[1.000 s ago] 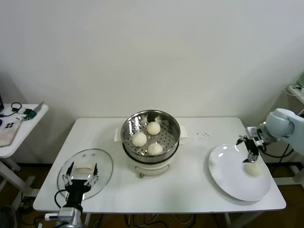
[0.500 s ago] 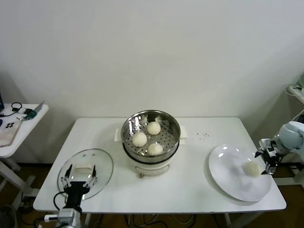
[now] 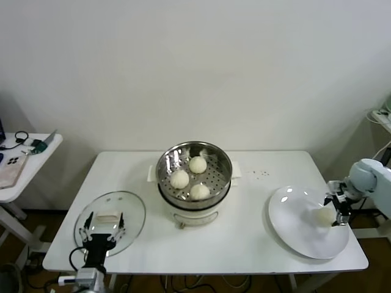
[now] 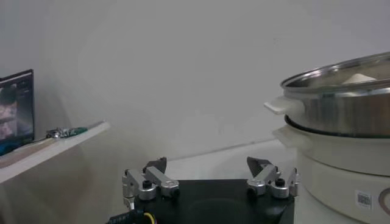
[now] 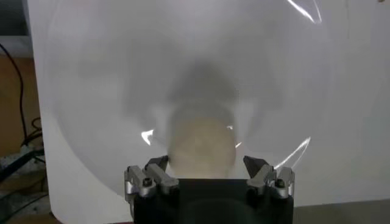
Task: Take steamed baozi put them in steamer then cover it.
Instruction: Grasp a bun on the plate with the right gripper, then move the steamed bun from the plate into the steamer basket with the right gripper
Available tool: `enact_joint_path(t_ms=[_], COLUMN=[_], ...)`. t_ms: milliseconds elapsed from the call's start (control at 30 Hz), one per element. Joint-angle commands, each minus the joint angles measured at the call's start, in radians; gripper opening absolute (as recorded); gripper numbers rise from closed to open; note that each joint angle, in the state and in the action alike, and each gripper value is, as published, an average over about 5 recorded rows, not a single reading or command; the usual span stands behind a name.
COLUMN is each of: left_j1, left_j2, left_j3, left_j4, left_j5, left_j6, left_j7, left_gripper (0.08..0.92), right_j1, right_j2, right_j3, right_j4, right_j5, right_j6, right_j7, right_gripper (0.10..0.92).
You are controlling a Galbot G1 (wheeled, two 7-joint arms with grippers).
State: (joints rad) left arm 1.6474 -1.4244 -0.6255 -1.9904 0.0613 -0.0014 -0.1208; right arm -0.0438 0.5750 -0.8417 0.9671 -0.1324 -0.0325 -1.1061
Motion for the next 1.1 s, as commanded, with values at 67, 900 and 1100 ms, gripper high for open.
enact_joint_path(t_ms=[67,900,1100], left_j1=[-0.002,-0.012,-0.017], left_j2=[0.001,0.008,0.009], left_j3=[0.0,0.02,0.04], left_j4=[0.001,-0.001,-0.007], left_j5=[0.001,0.01,0.018], left_j6=[0.003,0.031,0.022], left_j7=[-0.001,-0.008,0.001], left_gripper=[0.823,0.823,0.823], right_j1=[-0.021,0.327,0.655], right_j2=[0.045,0.022,0.104], right_j3=[0.015,-0.261,-0.547], right_j4=[-0.051,0.035,0.108], right_j5=[-0.024,0.345,0.647], right_j6=[0.013,-0.097,-0.192], right_j7=[-0.008,0.022,0.062], right_gripper=[0.823,0.704,0.704])
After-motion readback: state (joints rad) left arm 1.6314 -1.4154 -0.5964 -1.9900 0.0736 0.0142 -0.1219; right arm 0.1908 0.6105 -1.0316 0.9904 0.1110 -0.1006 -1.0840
